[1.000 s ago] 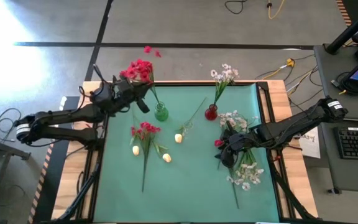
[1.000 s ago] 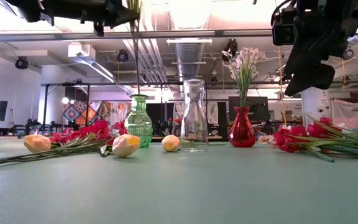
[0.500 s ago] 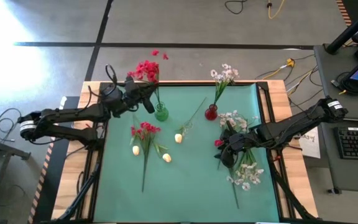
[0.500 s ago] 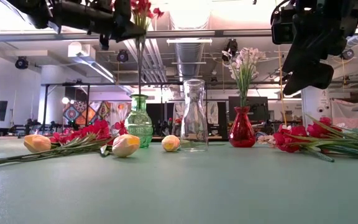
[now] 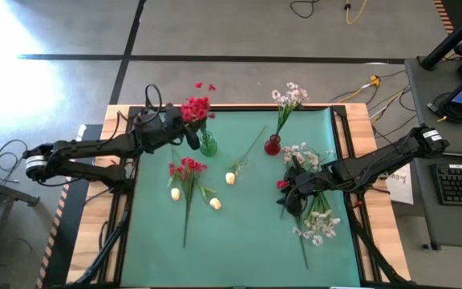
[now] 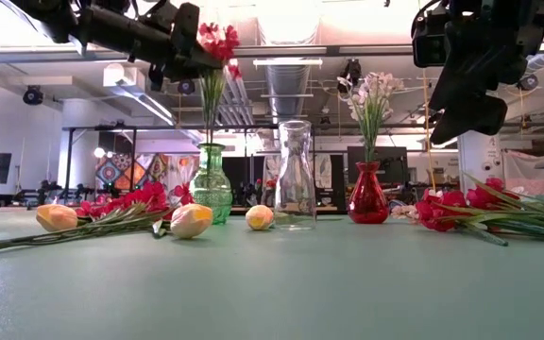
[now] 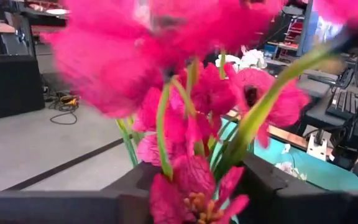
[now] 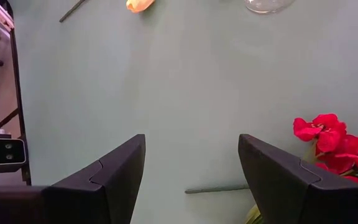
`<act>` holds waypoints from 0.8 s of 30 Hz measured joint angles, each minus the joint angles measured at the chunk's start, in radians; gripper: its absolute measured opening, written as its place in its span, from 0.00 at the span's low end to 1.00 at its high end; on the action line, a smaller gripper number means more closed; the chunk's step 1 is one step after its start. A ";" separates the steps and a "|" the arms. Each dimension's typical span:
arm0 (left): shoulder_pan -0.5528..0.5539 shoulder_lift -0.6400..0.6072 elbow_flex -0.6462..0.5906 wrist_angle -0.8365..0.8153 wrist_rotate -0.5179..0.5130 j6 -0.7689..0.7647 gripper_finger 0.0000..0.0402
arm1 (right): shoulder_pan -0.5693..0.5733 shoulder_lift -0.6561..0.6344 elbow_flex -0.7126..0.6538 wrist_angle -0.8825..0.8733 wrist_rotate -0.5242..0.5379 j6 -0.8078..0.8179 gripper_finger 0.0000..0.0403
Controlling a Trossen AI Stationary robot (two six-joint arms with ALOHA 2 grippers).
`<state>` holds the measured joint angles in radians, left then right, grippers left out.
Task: Sort flowers into vase by color
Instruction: Put the bottom left red flower into the green vase
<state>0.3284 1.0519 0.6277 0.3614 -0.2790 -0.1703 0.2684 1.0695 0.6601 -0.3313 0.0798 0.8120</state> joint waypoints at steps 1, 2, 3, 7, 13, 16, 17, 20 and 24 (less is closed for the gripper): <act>-0.001 0.000 0.000 -0.001 0.000 0.000 0.33 | 0.000 0.000 0.000 0.000 0.000 0.003 0.62; -0.002 -0.001 0.000 -0.005 0.000 0.000 0.36 | 0.000 0.000 0.000 0.000 -0.001 0.005 0.62; -0.002 -0.003 0.000 -0.015 0.000 0.000 0.39 | 0.000 0.000 0.000 0.000 -0.002 0.006 0.62; -0.002 -0.021 0.000 -0.079 0.001 0.000 0.48 | 0.000 0.000 0.000 0.000 -0.009 0.013 0.62; -0.002 -0.091 0.000 -0.248 0.001 -0.039 0.59 | 0.000 0.000 0.000 -0.002 -0.028 0.027 0.62; -0.002 -0.146 0.000 -0.360 0.001 -0.075 0.62 | 0.000 0.000 0.000 -0.004 -0.035 0.046 0.62; -0.002 -0.165 0.000 -0.402 0.001 -0.090 0.62 | 0.000 0.000 0.000 -0.005 -0.037 0.057 0.62; -0.005 -0.218 0.000 -0.507 0.010 -0.140 0.62 | 0.000 0.000 0.000 -0.006 -0.062 0.064 0.62; -0.021 -0.268 0.000 -0.577 0.072 -0.185 0.61 | 0.000 0.000 0.000 -0.007 -0.092 0.088 0.62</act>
<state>0.3071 0.7838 0.6277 -0.2159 -0.2067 -0.3550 0.2684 1.0695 0.6601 -0.3386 -0.0120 0.9001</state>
